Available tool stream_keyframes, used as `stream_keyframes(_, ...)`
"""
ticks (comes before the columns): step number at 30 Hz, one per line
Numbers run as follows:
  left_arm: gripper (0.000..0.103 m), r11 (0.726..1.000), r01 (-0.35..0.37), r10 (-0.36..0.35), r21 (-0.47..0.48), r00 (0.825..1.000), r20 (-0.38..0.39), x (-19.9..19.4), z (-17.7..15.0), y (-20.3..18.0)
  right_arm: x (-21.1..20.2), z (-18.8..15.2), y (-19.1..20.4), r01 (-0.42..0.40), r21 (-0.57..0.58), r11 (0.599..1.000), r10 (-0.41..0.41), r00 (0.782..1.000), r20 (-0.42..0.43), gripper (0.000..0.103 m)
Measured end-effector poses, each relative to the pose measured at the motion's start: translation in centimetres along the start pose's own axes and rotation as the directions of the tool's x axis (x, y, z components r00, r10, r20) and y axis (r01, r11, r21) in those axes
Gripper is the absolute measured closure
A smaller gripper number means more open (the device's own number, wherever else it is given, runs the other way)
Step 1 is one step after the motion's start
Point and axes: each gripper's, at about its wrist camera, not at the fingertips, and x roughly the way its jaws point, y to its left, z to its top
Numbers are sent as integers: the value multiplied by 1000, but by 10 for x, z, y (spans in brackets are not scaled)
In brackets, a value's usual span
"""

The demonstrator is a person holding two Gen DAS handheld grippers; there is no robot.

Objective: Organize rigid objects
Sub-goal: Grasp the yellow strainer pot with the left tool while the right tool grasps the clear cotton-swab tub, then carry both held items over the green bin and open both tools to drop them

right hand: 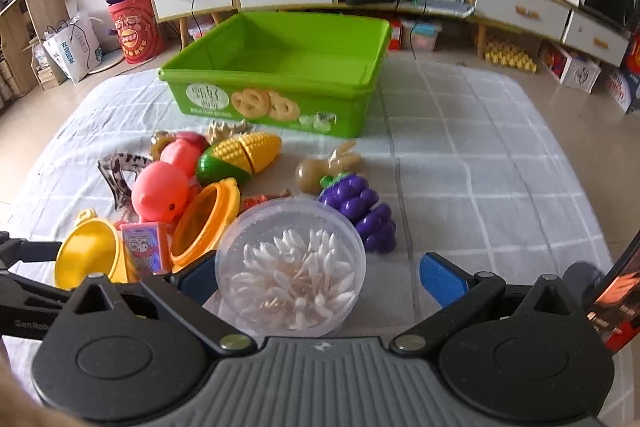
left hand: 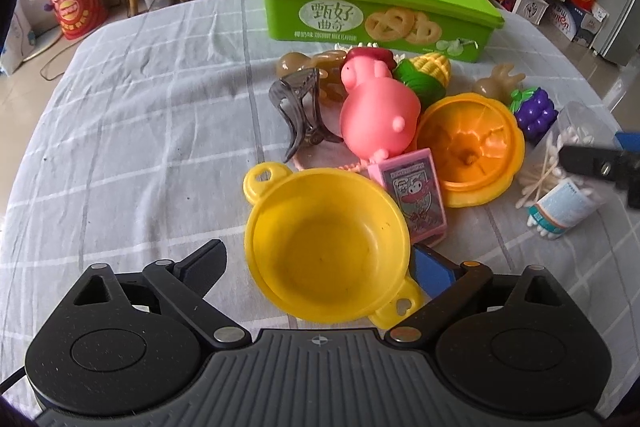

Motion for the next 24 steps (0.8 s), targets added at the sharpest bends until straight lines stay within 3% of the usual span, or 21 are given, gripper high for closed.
stream_keyframes(5,12,1000,-1,1,5,1000,-14,3,-1,0,-16,8,-7,-18,26,1000,17,998,65,10)
stream_keyframes(9,17,1000,-8,8,7,1000,-26,6,-3,0,-9,10,-17,-15,72,997,15,1000,8,10)
stream_keyframes(15,27,1000,-3,3,7,1000,-11,3,-2,0,-7,9,-28,-95,164,982,100,995,-25,10)
stream_keyframes(18,27,1000,-3,3,7,1000,-8,3,-3,0,-11,9,-21,-132,136,982,135,991,-8,10)
stream_keyframes(24,27,1000,-5,5,12,1000,11,2,-3,-2,4,3,-4,-108,72,992,114,990,-82,10)
